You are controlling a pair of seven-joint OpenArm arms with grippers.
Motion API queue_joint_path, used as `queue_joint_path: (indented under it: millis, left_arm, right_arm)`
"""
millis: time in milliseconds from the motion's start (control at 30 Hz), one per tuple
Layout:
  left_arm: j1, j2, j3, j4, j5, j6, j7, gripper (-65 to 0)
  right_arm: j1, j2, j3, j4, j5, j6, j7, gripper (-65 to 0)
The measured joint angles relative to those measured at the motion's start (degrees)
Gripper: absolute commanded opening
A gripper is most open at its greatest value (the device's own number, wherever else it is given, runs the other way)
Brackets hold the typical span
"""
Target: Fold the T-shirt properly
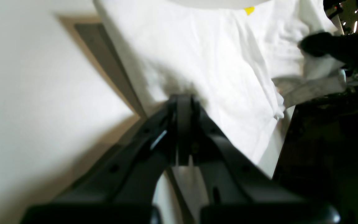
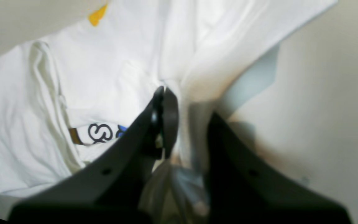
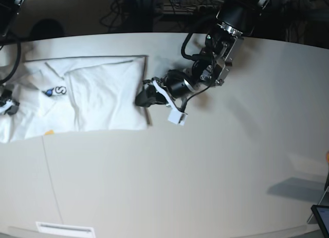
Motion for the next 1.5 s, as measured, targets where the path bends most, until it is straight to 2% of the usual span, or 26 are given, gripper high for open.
queue_joint_path:
  millis: [200,267,367,500,667,767,800,867,933,1200,1367,1500]
  left_arm:
    - [-3.26,1.14,2.03,-3.15,0.04,0.07,-0.11,-65.0]
    - [-4.52,2.21,2.03,-4.33,0.07,0.57,0.13,-65.0]
    - [-6.73,3.23,2.14,-5.88,0.26,0.52,4.85,-65.0]
    - [-7.45,5.27,2.29,-6.60,0.33,0.90,6.45,-65.0]
    - [-8.26,5.35,2.54,-6.58,0.33,0.96,7.54,-65.0]
    - [-8.22,5.38,2.54,-6.45,0.39,0.94,9.22,-65.0]
    - [-8.22,5.35,2.56,-6.45,0.42,0.92,9.27,-65.0]
    - [-8.24,5.38,2.56,-6.45,0.35,0.92,9.27,-65.0]
    - [-8.22,5.35,2.56,-6.45,0.24,0.92,9.29,-65.0]
    - [-8.22,5.38,2.56,-6.45,0.26,0.94,9.29,-65.0]
    - [-8.26,5.38,2.54,-6.45,0.26,0.94,9.29,-65.0]
    - [-8.31,5.57,2.56,-6.45,0.28,0.96,9.42,-65.0]
  right_arm:
    - [-0.02,1.66,-2.91,0.09,-0.55,-0.52,0.11,-64.7]
    - [0.15,1.68,-4.22,0.11,-0.13,-3.37,0.35,-64.9]
    - [0.17,2.62,-6.97,0.46,-0.44,-7.04,2.45,-64.9]
    - [0.83,3.67,-8.98,1.60,0.09,-7.67,3.72,-64.9]
    - [1.79,4.00,-8.96,1.77,-0.13,-8.26,3.39,-64.9]
    - [1.75,5.49,-8.98,2.71,-0.07,-8.26,3.19,-64.9]
    - [1.75,5.92,-8.96,3.48,-0.33,-8.90,3.17,-64.9]
    - [1.77,5.92,-8.94,5.33,-0.35,-13.49,3.34,-64.9]
    - [1.73,5.84,-9.01,7.52,-0.07,-16.11,2.49,-64.9]
    - [1.62,5.73,-9.01,12.46,0.11,-16.65,0.22,-64.9]
    - [1.44,5.66,-9.01,15.52,0.11,-22.29,0.55,-65.0]
    - [0.42,5.66,-9.05,17.09,0.35,-22.69,1.33,-65.0]
